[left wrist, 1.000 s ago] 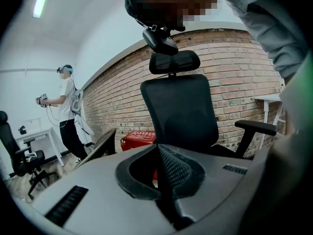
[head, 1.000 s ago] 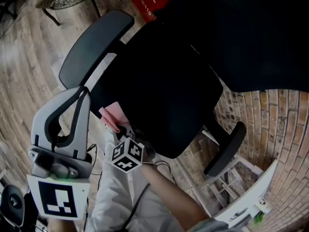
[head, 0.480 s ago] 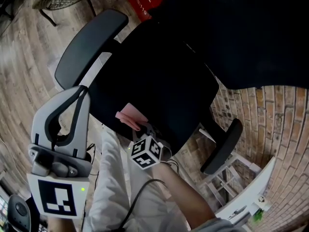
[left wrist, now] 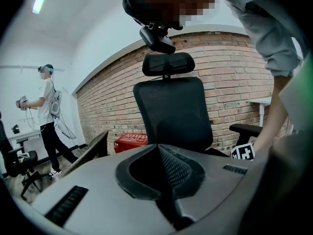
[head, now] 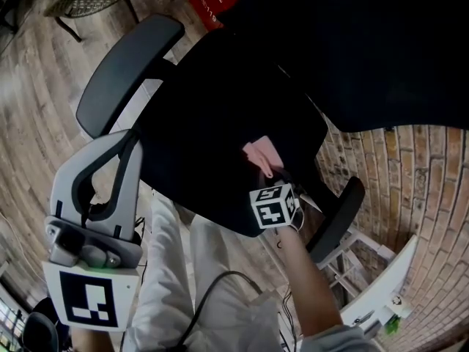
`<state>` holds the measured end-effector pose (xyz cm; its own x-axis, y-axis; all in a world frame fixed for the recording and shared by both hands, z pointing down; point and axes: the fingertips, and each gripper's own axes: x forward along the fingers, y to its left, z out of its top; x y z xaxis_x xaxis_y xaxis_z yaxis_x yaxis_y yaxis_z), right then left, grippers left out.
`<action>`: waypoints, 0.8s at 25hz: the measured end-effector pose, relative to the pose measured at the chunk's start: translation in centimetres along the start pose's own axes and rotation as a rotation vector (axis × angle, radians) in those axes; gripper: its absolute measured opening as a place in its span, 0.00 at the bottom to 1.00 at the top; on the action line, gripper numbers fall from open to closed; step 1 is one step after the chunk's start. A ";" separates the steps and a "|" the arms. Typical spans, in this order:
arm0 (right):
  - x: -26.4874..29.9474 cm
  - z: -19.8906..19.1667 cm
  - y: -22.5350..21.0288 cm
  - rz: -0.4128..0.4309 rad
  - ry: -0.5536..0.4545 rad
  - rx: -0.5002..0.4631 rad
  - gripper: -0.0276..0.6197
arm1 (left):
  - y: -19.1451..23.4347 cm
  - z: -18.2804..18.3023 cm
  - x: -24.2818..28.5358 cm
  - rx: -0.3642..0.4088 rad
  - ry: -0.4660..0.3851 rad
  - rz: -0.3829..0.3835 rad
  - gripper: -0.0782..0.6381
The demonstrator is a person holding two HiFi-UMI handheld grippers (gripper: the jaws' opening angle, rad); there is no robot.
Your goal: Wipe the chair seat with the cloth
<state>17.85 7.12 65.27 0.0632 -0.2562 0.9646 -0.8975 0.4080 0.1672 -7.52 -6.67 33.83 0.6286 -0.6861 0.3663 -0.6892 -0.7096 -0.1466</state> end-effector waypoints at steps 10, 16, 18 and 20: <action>-0.7 -2.4 -4.6 -0.124 0.093 0.147 0.13 | -0.4 0.2 0.1 0.004 0.001 -0.008 0.13; -1.5 -3.5 0.6 -0.062 0.074 0.216 0.13 | -0.5 0.3 0.3 0.004 -0.001 -0.014 0.13; -1.9 -3.8 3.2 -0.026 0.069 0.198 0.13 | -0.6 0.3 0.3 0.008 0.001 -0.019 0.13; -2.5 -4.1 5.9 0.014 0.070 0.187 0.13 | -0.6 0.3 0.3 0.008 -0.001 -0.022 0.13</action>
<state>14.18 13.74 64.66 0.0751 -0.1871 0.9795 -0.9636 0.2391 0.1195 -6.80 -6.48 33.75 0.6439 -0.6706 0.3684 -0.6722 -0.7258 -0.1463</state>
